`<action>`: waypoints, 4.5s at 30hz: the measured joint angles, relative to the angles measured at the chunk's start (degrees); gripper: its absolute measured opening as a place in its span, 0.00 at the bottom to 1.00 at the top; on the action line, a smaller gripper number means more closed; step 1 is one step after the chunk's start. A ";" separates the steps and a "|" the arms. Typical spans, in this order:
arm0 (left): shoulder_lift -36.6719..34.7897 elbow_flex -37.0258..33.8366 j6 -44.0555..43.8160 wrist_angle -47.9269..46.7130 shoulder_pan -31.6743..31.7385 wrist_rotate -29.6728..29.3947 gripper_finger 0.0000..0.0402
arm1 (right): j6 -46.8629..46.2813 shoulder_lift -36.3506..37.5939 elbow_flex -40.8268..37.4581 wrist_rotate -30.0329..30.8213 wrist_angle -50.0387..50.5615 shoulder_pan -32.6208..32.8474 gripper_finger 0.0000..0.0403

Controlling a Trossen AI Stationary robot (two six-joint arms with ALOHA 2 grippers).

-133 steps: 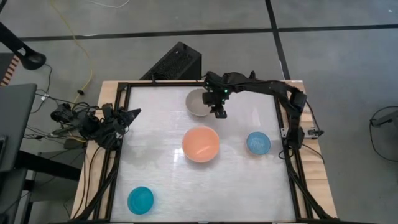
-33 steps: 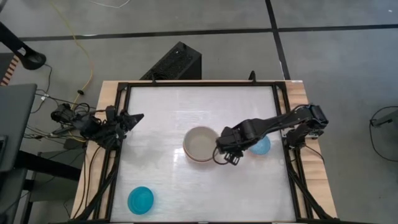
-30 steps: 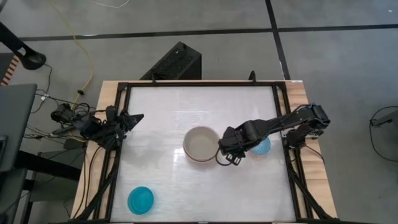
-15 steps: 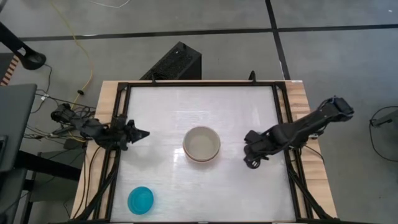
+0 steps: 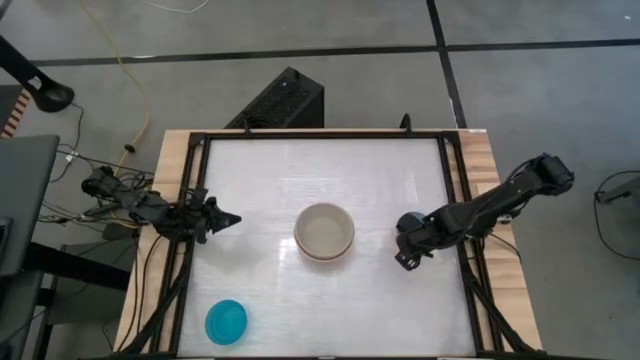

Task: Nest bowls inside each other
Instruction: Stack the orange bowl on top of the gray bowl, then stack the blue bowl on top of the orange bowl

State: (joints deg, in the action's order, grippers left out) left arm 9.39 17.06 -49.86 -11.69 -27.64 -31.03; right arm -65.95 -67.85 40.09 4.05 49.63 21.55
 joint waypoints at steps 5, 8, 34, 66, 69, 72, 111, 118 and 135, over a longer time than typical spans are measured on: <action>0.00 0.00 -0.92 -0.93 -0.02 -0.86 0.00 | 4.27 -0.84 -5.00 -2.75 -9.59 -2.08 0.29; 0.00 0.00 -1.16 -0.87 -0.01 -1.34 0.00 | 6.68 -0.35 -7.03 -5.10 -17.15 -3.93 0.08; 12.24 0.02 -8.26 1.45 -0.04 6.77 0.00 | 32.67 5.81 -1.62 -1.56 -60.79 -16.49 0.00; 15.02 0.00 -9.36 3.72 -0.02 -0.47 0.00 | 62.10 -47.58 57.46 -11.01 0.58 -13.54 0.00; 15.00 0.00 -9.34 3.28 -0.02 -0.15 0.00 | 61.48 -47.63 57.12 -10.00 0.33 -13.54 0.01; 15.07 0.02 -8.22 2.82 -0.01 3.83 0.00 | 60.62 -47.19 56.92 -9.99 -1.04 -14.01 0.06; 57.93 0.46 -23.99 18.08 -15.89 42.17 0.29 | 44.38 -11.40 56.90 9.38 2.25 -14.79 0.47; 65.85 4.64 -16.73 20.49 -14.87 38.26 0.02 | 43.21 -9.31 56.90 12.92 5.56 -13.07 0.47; 60.17 7.38 -1.88 44.19 16.64 24.23 0.00 | 41.07 -9.23 56.90 14.08 12.56 -11.35 0.47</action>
State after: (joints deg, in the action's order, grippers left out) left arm 69.56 24.44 -51.74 32.50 -11.00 -6.81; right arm -24.88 -77.08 96.99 18.13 62.19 10.20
